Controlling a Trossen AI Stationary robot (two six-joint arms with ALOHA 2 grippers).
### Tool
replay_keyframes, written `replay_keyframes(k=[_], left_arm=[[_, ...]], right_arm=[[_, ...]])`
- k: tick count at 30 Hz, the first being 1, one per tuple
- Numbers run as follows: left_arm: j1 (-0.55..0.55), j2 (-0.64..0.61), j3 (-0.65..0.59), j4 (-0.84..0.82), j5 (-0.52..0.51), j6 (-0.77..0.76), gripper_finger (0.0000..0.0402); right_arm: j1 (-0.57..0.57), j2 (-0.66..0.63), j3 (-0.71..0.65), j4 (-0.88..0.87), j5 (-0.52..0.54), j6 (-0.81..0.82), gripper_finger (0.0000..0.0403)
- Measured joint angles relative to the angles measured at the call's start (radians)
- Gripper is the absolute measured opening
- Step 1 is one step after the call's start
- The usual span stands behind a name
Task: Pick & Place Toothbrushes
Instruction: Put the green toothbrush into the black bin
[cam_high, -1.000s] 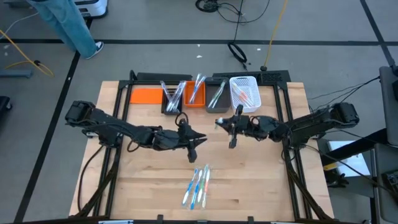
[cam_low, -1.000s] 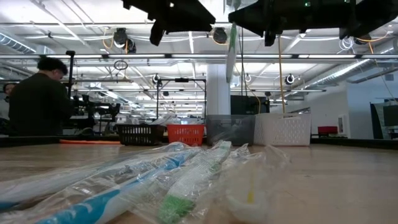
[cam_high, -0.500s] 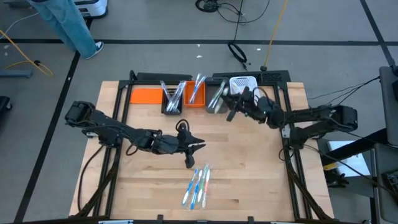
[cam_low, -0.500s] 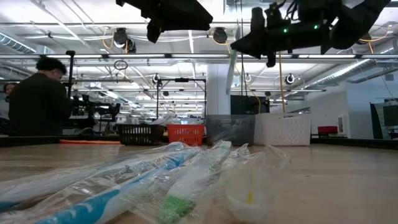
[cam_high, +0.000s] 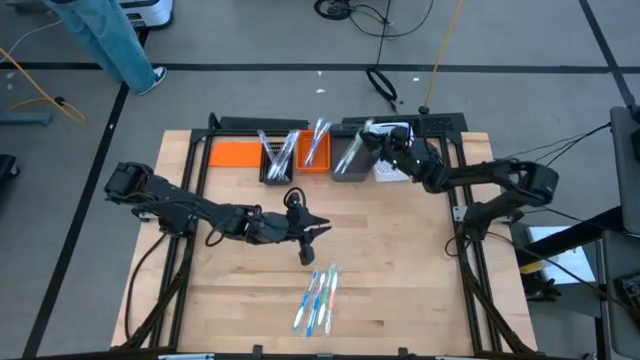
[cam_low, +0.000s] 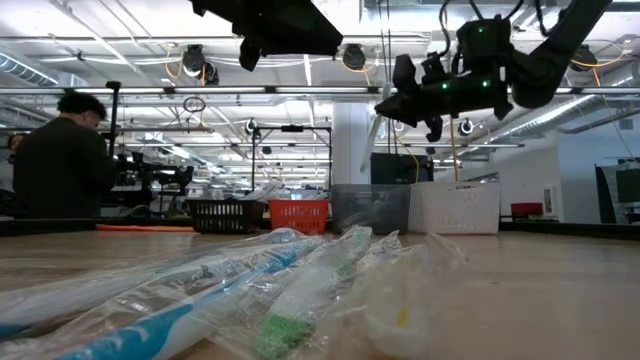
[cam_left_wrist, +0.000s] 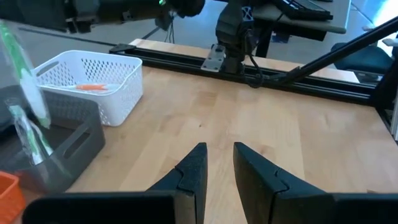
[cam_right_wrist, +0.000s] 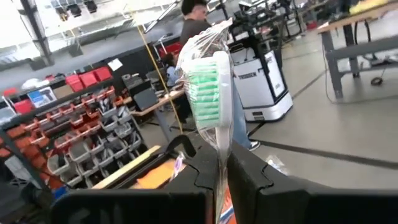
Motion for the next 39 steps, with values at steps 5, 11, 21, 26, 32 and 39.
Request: replay_keyframes(k=[5,11,21,26,32,39], left_arm=[[-0.001,0.000,0.000,0.004,0.000,0.020,0.0076],[-0.001,0.000,0.000,0.005,0.000,0.024,0.0076],[0.001,0.000,0.000,0.006,-0.005,0.045,0.0076],[0.006,0.000,0.000,0.005,-0.005,0.045,0.0076],[0.006,0.000,0.000,0.000,-0.004,0.044,0.0076],[0.006,0.000,0.000,-0.001,-0.004,0.044,0.0076]], right_arm=[[-0.047,0.092,0.000,0.077,-0.021,0.073,0.0009],[-0.052,0.200,0.000,0.165,-0.047,0.126,0.0009],[-0.052,0.342,0.033,0.238,-0.045,0.177,0.0009],[-0.050,0.388,0.070,0.239,-0.046,0.195,0.0014],[-0.040,0.389,0.070,0.230,-0.046,0.169,0.0029],[-0.023,0.389,0.070,0.194,-0.042,0.094,0.0035]])
